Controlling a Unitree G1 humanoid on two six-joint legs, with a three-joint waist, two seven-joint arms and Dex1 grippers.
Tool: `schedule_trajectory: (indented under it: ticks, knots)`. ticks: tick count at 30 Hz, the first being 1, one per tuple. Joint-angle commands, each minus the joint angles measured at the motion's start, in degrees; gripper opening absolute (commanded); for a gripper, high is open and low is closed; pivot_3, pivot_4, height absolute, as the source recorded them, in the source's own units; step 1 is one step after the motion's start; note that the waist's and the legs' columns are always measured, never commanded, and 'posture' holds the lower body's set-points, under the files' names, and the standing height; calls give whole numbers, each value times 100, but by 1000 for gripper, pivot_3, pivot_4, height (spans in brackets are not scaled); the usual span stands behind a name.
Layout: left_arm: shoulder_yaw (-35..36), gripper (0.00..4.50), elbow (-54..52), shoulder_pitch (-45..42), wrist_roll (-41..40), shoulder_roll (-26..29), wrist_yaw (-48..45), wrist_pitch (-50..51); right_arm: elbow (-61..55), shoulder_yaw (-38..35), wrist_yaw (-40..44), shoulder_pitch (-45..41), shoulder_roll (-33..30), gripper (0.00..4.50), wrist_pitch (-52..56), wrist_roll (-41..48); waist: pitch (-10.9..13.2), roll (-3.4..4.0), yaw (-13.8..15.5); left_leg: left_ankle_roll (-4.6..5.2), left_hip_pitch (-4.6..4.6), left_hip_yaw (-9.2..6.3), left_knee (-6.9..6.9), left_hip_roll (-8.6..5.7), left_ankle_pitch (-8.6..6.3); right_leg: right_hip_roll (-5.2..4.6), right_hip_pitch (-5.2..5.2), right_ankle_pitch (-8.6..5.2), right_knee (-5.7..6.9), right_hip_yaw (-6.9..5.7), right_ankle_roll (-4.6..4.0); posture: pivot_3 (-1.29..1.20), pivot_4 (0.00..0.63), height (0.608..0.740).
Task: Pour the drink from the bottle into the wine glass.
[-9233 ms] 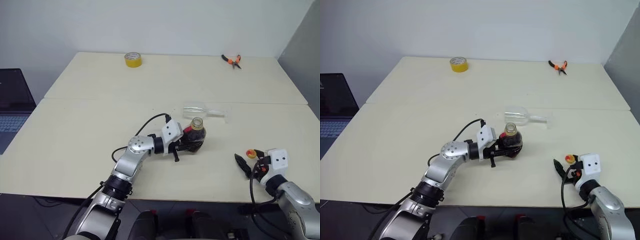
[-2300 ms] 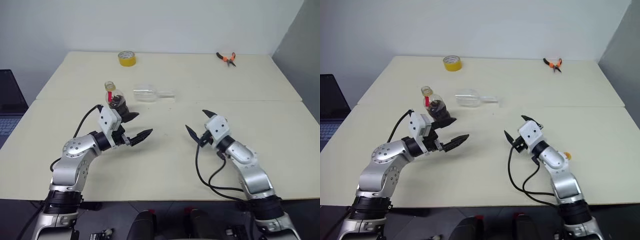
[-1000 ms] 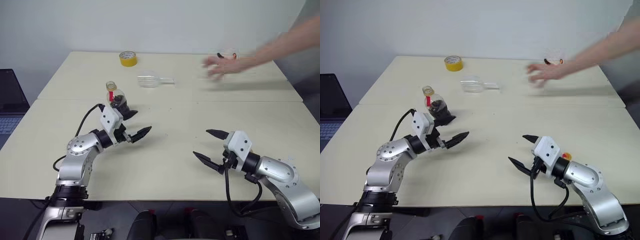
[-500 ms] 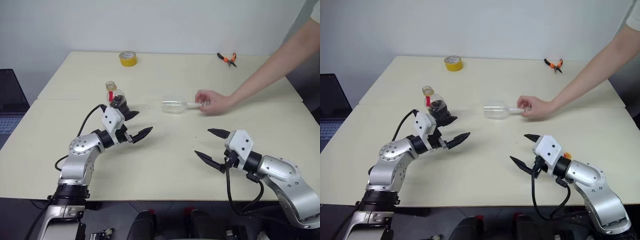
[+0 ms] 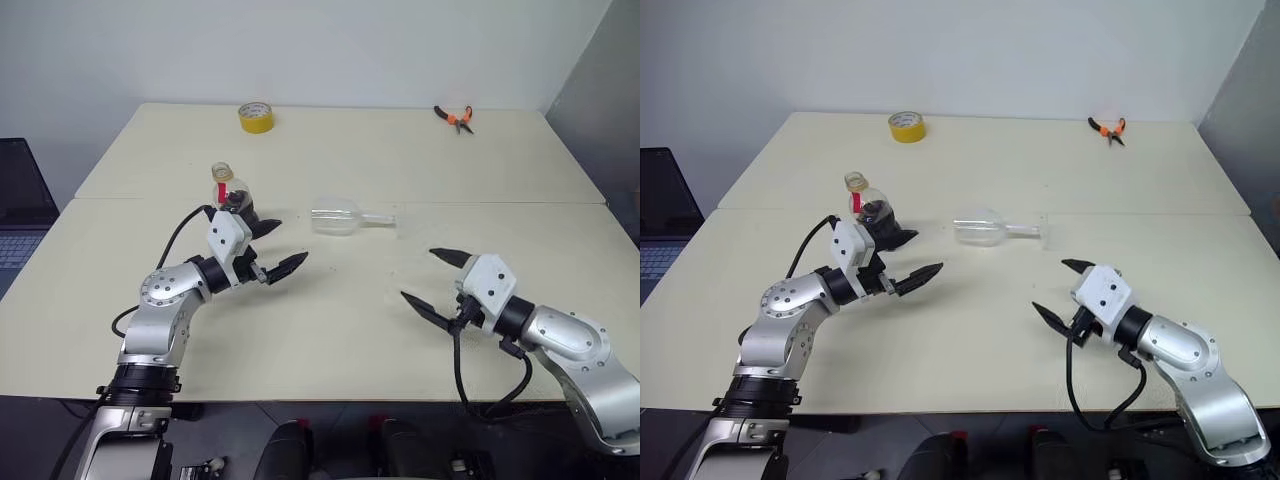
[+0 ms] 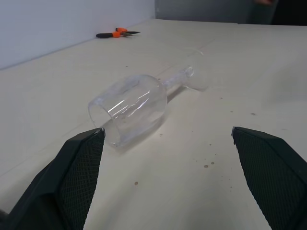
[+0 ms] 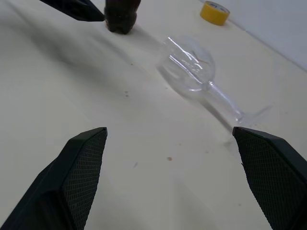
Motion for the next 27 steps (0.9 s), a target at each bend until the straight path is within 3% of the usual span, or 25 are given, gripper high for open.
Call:
schedule_trajectory:
  ticks: [1,8,18,27]
  knots:
    - [254,4500,-205,101,-139,228,-119,-14,-291,301,-373,-463,-35,4475,62,-676,0,0,-6,0,0,0,0,0,0,0,0,0,0,0,0,0,150,740]
    - [519,4500,-254,470,-160,535,-151,-27,251,1442,-672,-1382,-192,4475,204,-2405,0,0,-19,-1,3,-1,-3,4,1,4,-5,-5,3,0,-8,0,150,740]
    - [478,4500,-670,769,-242,678,-247,301,2077,2540,-964,-2866,588,4475,107,-3912,-1,-1,-11,-1,1,0,0,1,1,0,-5,-4,4,0,-8,0,150,740]
    - [383,4500,-533,661,-163,560,-260,191,4016,2881,-1563,-3824,1333,4475,-234,-4816,-1,-1,-18,-2,1,3,-2,3,1,1,-11,-5,9,0,-10,0,150,740]
